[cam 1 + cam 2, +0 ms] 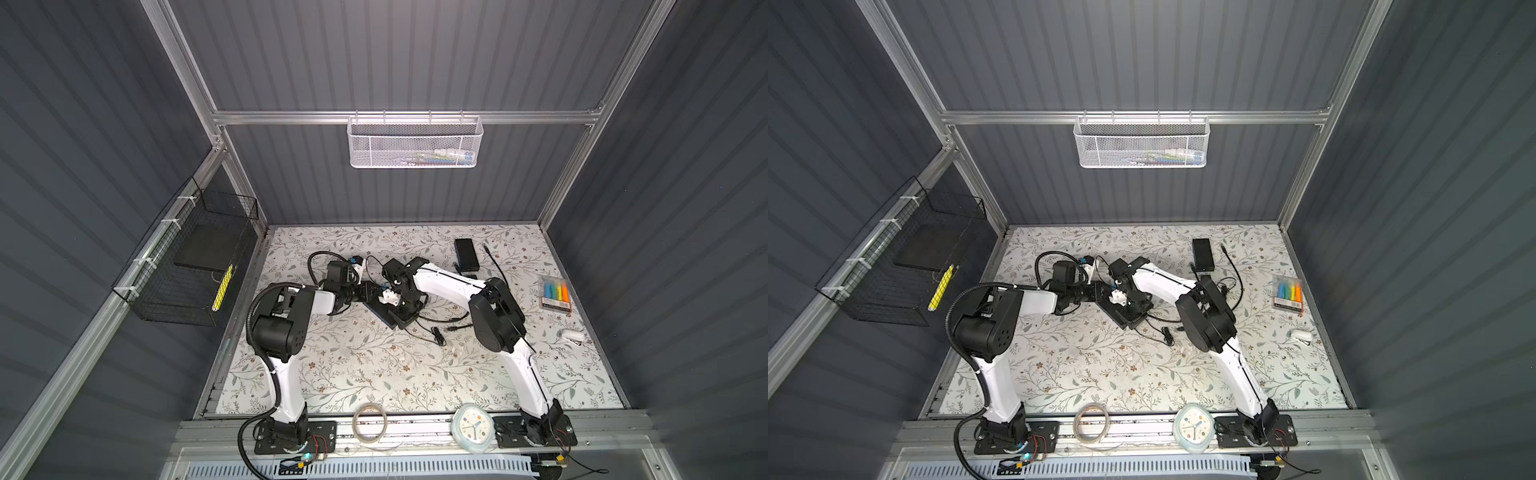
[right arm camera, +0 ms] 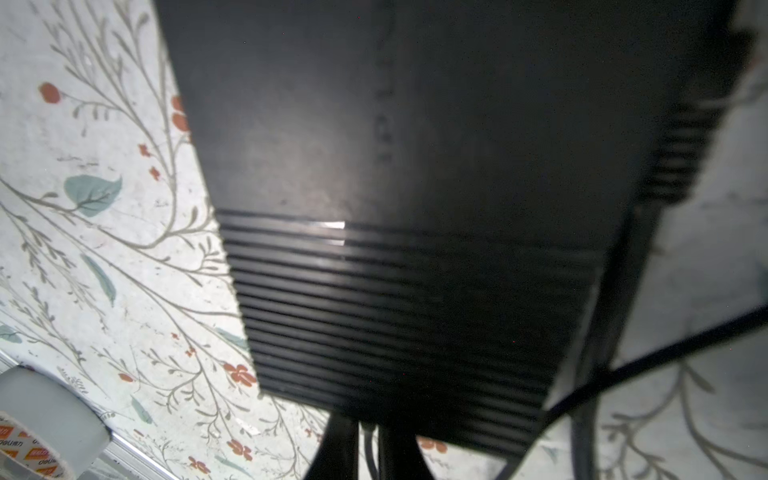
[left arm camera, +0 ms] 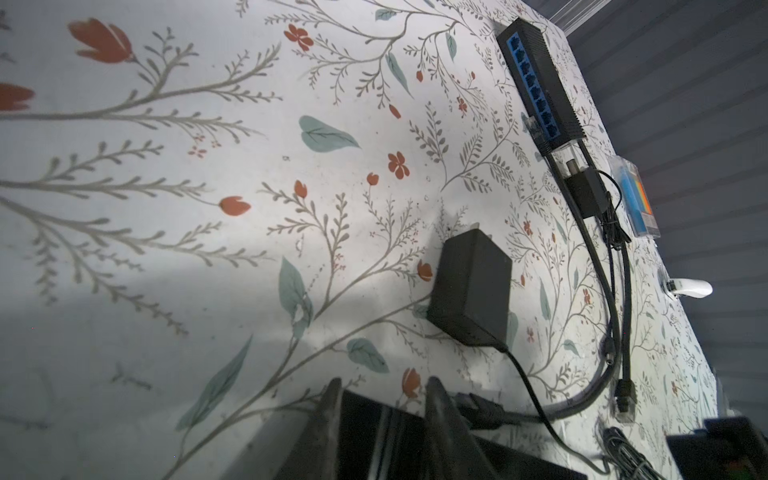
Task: Insert the plug into the switch port
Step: 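Hold the ribbed switch with both grippers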
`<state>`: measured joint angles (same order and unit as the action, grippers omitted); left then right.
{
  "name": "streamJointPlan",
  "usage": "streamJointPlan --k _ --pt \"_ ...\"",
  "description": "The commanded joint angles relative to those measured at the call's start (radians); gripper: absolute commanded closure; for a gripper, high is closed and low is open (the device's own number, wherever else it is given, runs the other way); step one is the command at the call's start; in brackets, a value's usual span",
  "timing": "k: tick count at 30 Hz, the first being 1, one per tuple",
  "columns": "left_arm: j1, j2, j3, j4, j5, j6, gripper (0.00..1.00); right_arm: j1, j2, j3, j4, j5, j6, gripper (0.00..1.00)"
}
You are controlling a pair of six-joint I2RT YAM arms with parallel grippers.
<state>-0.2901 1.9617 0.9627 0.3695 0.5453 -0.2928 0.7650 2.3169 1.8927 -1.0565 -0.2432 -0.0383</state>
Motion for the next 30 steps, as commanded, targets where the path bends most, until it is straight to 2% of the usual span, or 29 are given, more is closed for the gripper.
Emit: streamJointPlan --k 1,14,18,23,30 --pt "-0.101 0.029 -0.035 -0.063 0.148 -0.057 0.67 -0.001 0.030 0.087 0.337 -0.032 -0.003 1.00" --pt "-0.118 0.018 -0.065 -0.051 0.147 -0.062 0.68 -0.025 0.037 0.129 0.372 -0.061 -0.041 1.00" --pt "-0.121 0.023 -0.069 -0.044 0.152 -0.064 0.68 -0.044 0.022 0.150 0.400 -0.184 0.007 1.00" --pt "-0.123 0.023 -0.069 -0.043 0.155 -0.062 0.68 -0.035 0.041 0.148 0.356 -0.113 -0.037 1.00" --pt "-0.125 0.041 -0.067 -0.017 0.172 -0.077 0.68 -0.020 0.028 0.092 0.390 -0.112 -0.083 1.00"
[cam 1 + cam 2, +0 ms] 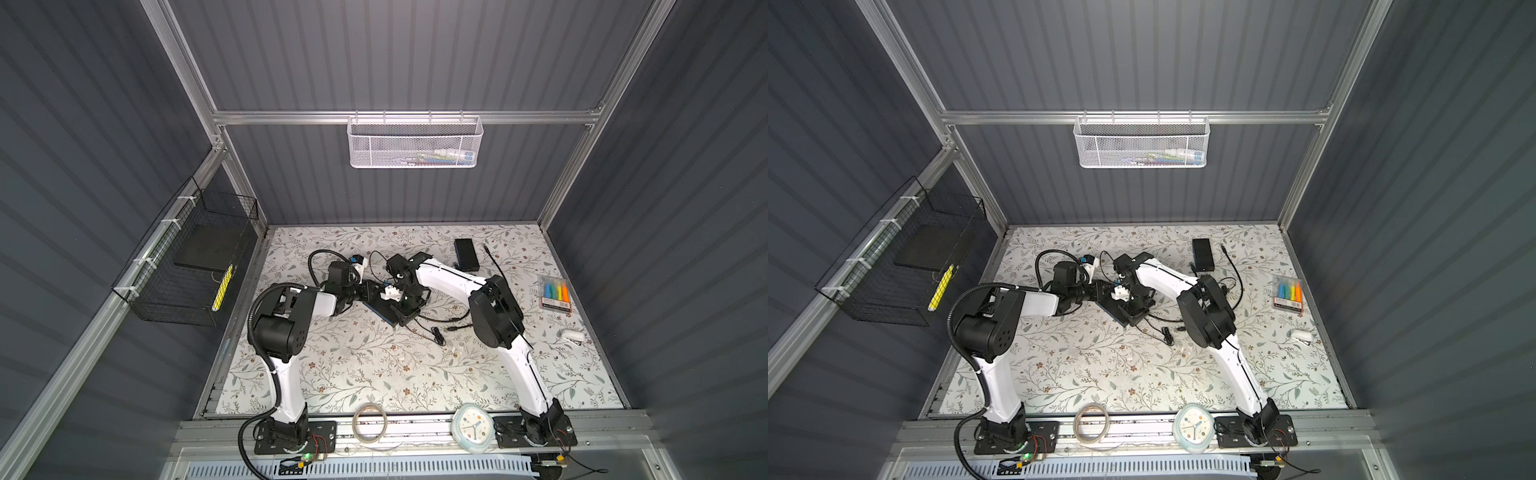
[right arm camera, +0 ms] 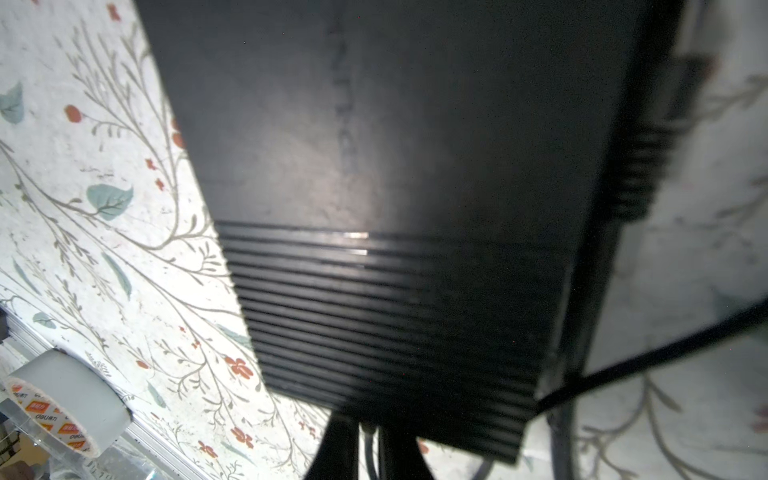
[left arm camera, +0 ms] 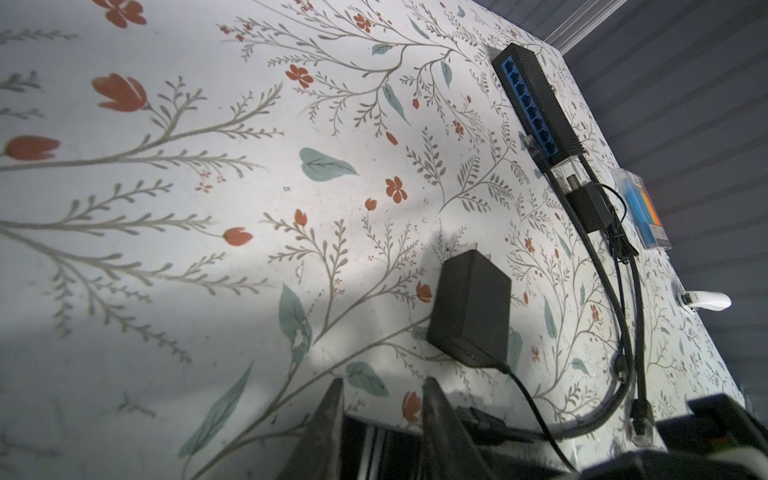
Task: Insert the plug into the switch port
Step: 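Hold the ribbed switch with both grippers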
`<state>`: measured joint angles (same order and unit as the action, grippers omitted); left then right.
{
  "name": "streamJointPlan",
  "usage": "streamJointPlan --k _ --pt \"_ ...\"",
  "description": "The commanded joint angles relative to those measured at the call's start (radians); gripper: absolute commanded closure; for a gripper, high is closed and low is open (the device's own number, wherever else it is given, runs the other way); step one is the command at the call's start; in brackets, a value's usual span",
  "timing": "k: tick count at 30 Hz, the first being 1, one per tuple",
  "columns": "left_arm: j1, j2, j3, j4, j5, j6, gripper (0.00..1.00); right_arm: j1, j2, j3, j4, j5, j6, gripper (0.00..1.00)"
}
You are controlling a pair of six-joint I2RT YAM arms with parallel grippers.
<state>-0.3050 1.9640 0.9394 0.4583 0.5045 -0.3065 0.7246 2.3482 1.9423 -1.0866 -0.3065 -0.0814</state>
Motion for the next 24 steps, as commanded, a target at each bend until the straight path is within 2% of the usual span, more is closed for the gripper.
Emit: streamJointPlan --k 1,5,12,16,19,24 --pt "-0.111 0.039 -0.042 -0.108 0.213 -0.063 0.68 0.022 -0.003 0.044 0.419 -0.053 -0.051 1.00" --pt "-0.110 0.023 -0.035 -0.141 0.212 -0.043 0.68 0.027 -0.006 0.041 0.407 -0.039 -0.107 1.00" --pt "-0.110 0.029 -0.023 -0.147 0.220 -0.036 0.68 0.045 -0.003 0.044 0.391 0.112 -0.206 1.00" --pt "-0.111 0.025 -0.025 -0.153 0.220 -0.032 0.69 0.048 -0.026 0.005 0.457 0.148 -0.199 1.00" --pt "-0.111 0.023 -0.024 -0.158 0.217 -0.030 0.68 0.046 -0.034 -0.009 0.488 0.119 -0.163 0.99" --pt "-0.110 0.016 -0.023 -0.169 0.196 -0.034 0.69 0.048 -0.053 -0.046 0.523 0.057 -0.091 0.91"
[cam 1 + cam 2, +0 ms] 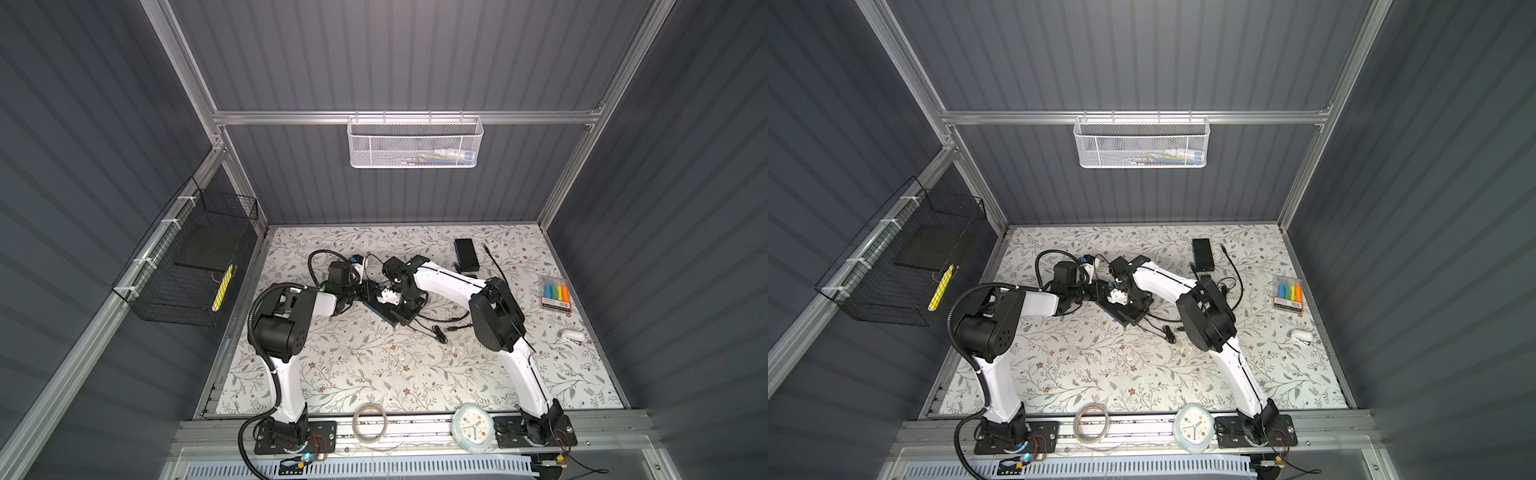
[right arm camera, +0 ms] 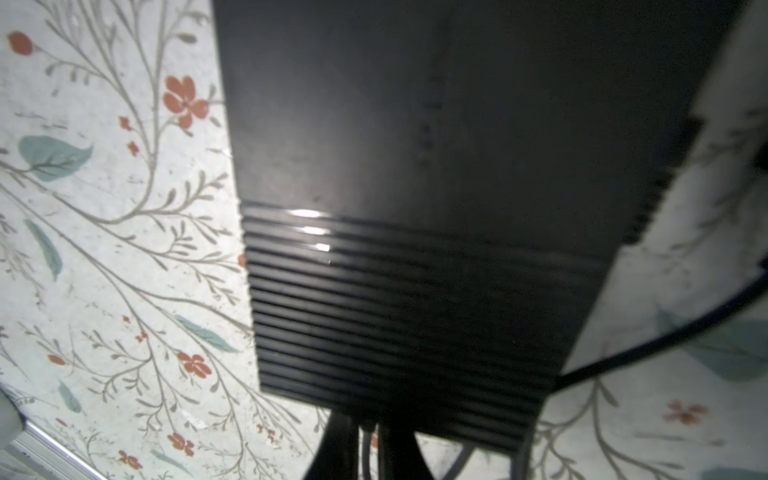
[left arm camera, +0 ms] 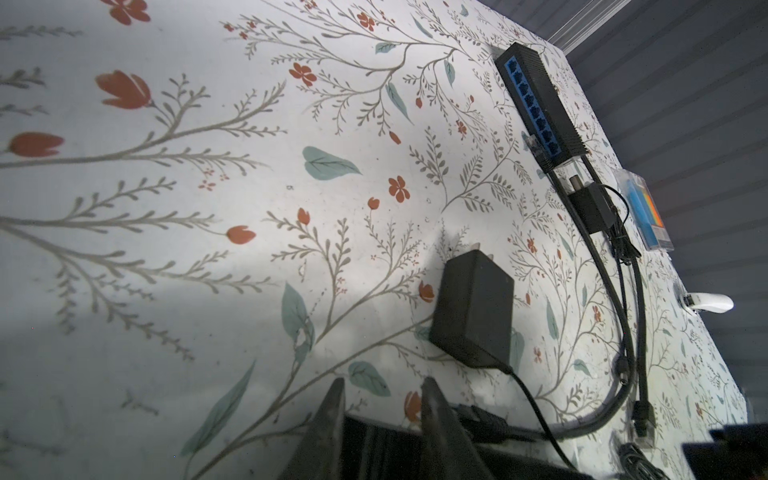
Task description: Insert the plug into the switch port
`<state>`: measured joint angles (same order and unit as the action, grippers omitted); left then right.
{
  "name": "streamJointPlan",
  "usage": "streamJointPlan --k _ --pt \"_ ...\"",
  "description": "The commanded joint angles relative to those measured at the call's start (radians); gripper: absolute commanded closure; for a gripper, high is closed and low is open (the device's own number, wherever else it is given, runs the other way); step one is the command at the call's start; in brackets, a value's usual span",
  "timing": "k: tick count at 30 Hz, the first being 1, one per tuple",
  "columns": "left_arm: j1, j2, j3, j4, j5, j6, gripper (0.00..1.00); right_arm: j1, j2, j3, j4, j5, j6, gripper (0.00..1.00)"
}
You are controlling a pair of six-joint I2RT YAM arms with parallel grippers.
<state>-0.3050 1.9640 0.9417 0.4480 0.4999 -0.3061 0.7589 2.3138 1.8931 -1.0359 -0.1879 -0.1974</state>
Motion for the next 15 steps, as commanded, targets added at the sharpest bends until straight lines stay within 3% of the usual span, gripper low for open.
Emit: streamJointPlan --k 1,15 --pt "-0.109 0.014 -0.023 -0.165 0.193 -0.033 0.70 0.013 -0.024 -0.010 0.481 -0.064 0.038 0.90" --pt "-0.024 -0.057 0.000 -0.319 -0.024 -0.010 0.69 0.006 -0.168 -0.220 0.489 -0.033 0.115 0.75"
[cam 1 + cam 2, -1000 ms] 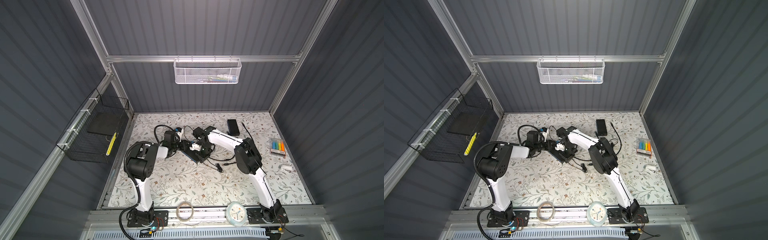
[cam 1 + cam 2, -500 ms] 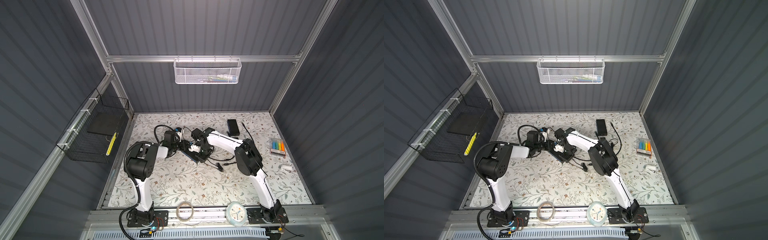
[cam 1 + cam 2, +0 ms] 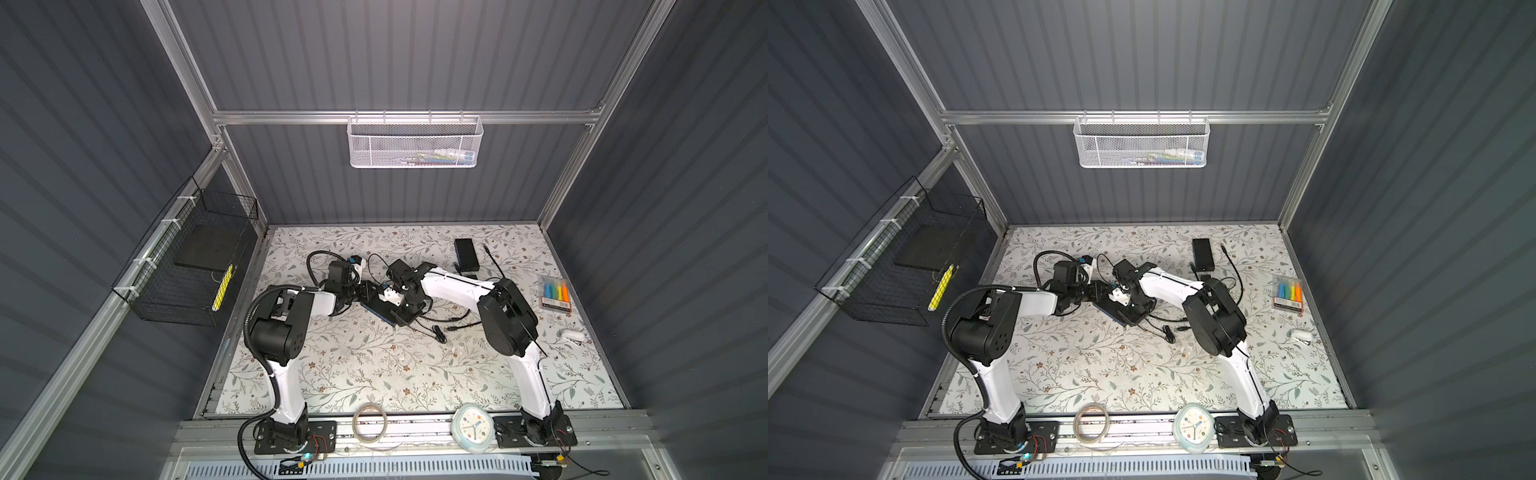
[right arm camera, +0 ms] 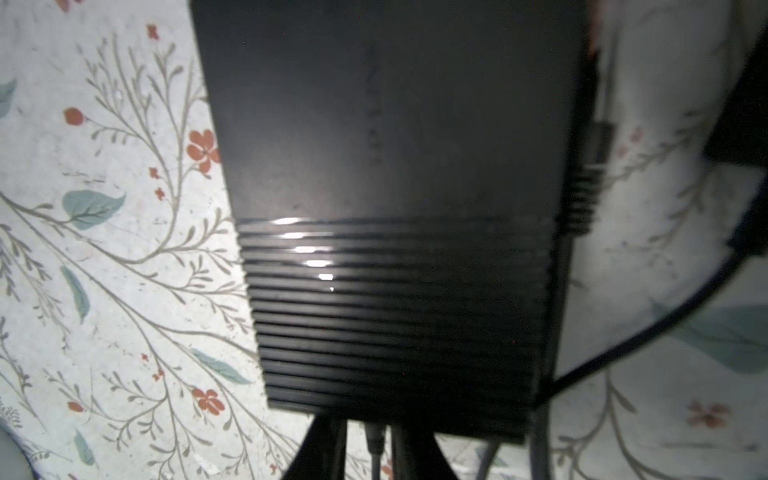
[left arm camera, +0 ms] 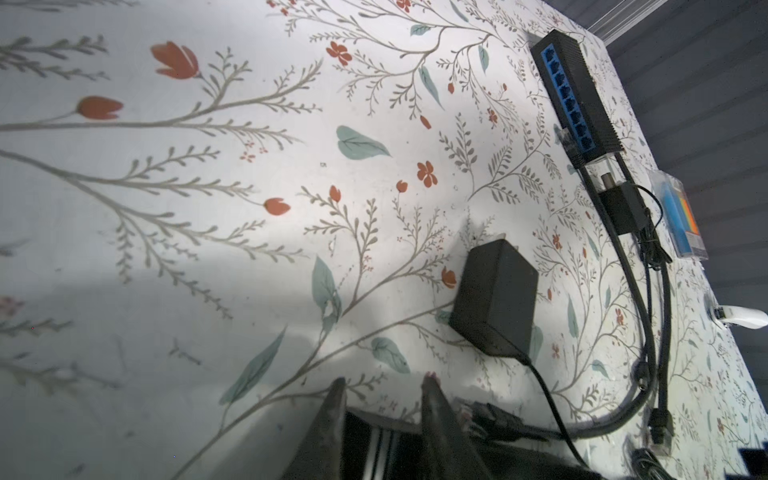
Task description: Insert the plug into the switch port
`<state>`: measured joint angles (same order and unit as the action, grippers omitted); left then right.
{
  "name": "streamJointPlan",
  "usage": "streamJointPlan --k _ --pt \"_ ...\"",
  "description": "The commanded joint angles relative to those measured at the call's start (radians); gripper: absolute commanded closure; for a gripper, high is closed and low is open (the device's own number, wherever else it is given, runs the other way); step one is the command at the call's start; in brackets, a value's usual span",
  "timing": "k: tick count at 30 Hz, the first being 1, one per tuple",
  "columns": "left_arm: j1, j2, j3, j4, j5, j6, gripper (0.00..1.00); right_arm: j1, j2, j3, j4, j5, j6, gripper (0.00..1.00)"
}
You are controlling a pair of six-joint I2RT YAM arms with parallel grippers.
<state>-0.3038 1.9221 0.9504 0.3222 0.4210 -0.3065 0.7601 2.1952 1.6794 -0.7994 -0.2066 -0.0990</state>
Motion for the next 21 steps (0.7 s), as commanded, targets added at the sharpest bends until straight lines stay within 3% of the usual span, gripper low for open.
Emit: streamJointPlan --k 1,7,17,21 --pt "-0.014 -0.015 -0.001 -0.209 0.037 -0.011 0.68 0.004 -0.059 -0.020 0.247 -0.014 0.016 0.75" --pt "0.037 -0.010 0.054 -0.285 -0.079 -0.010 0.67 -0.001 -0.138 -0.093 0.197 -0.002 0.006 0.68" --pt "0.043 0.005 0.123 -0.314 -0.084 0.004 0.66 -0.031 -0.283 -0.266 0.179 -0.026 -0.007 0.67" --pt "0.043 -0.009 0.117 -0.310 -0.082 0.010 0.66 -0.021 -0.269 -0.291 0.178 -0.008 -0.032 0.67"
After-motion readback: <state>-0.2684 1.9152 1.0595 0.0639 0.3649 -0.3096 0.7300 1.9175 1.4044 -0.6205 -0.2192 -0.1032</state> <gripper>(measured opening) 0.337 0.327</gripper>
